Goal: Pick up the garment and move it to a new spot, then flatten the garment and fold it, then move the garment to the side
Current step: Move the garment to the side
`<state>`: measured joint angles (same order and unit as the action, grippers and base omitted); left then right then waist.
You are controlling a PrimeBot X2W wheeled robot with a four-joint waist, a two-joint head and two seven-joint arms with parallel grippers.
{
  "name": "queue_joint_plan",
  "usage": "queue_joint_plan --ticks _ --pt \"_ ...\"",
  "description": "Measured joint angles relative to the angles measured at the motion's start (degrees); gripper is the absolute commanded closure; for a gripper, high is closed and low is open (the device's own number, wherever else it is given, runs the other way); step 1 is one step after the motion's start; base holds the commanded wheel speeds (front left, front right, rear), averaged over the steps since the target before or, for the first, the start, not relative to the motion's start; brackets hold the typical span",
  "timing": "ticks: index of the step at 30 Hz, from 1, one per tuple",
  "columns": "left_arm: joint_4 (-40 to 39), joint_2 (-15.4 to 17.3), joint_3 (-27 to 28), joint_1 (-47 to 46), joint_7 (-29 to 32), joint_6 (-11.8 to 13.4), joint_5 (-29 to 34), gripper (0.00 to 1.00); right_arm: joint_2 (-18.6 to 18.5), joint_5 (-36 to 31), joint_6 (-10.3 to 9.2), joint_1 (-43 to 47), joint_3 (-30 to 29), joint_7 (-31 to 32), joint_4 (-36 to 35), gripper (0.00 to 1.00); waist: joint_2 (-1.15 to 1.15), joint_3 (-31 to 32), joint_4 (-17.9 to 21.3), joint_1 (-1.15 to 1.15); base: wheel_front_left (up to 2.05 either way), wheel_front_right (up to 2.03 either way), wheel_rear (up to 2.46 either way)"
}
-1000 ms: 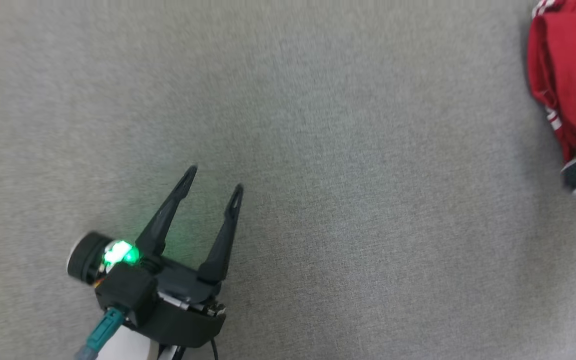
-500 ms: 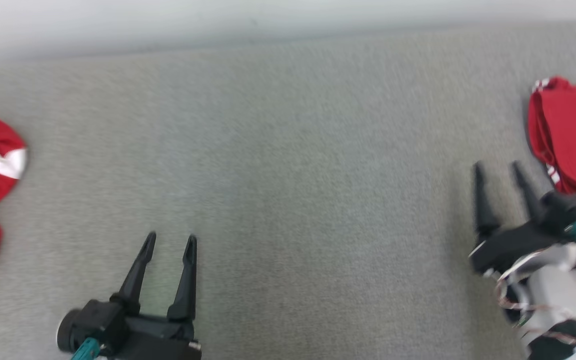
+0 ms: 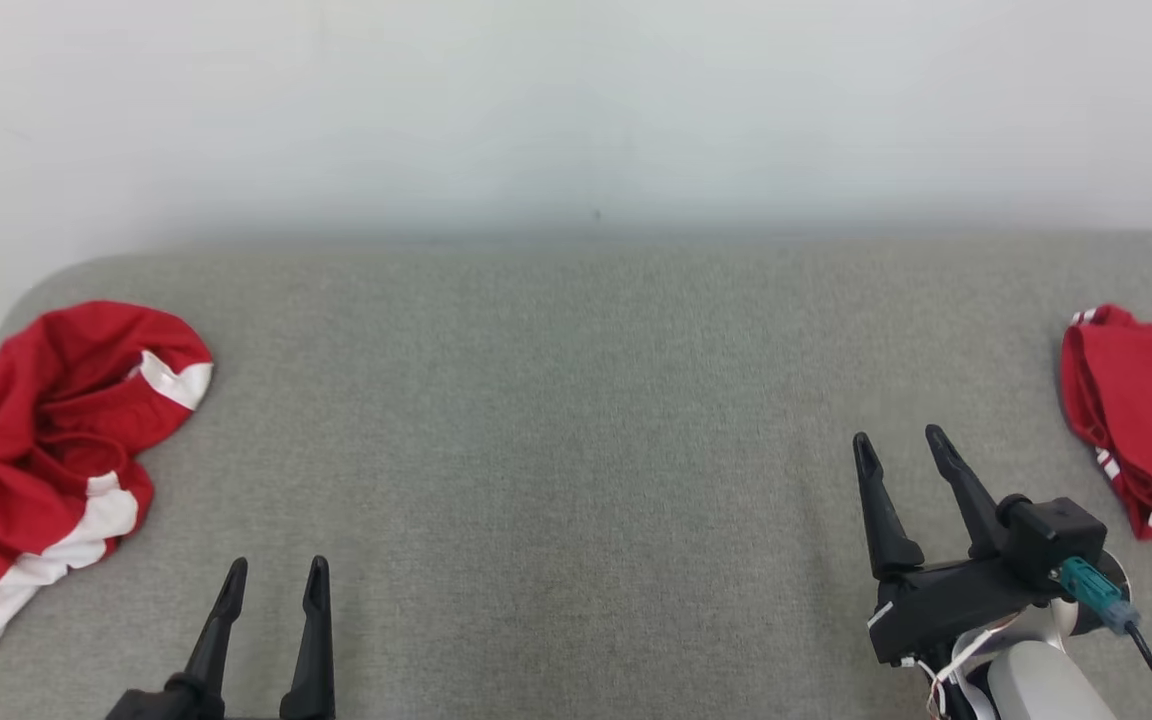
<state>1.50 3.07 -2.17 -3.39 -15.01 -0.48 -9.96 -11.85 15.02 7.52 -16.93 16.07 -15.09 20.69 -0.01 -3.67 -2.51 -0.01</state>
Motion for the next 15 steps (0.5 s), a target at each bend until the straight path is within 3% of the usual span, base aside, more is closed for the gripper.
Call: queue_joint_plan --ticks 15 --pt "-7.3 -0.1 1.0 7.0 0.0 -2.0 3.6 0.00 1.4 -5.3 0.00 13.0 -3.8 0.0 -14.9 0.00 0.00 7.8 -0.9 0.01 0.00 0.00 0.00"
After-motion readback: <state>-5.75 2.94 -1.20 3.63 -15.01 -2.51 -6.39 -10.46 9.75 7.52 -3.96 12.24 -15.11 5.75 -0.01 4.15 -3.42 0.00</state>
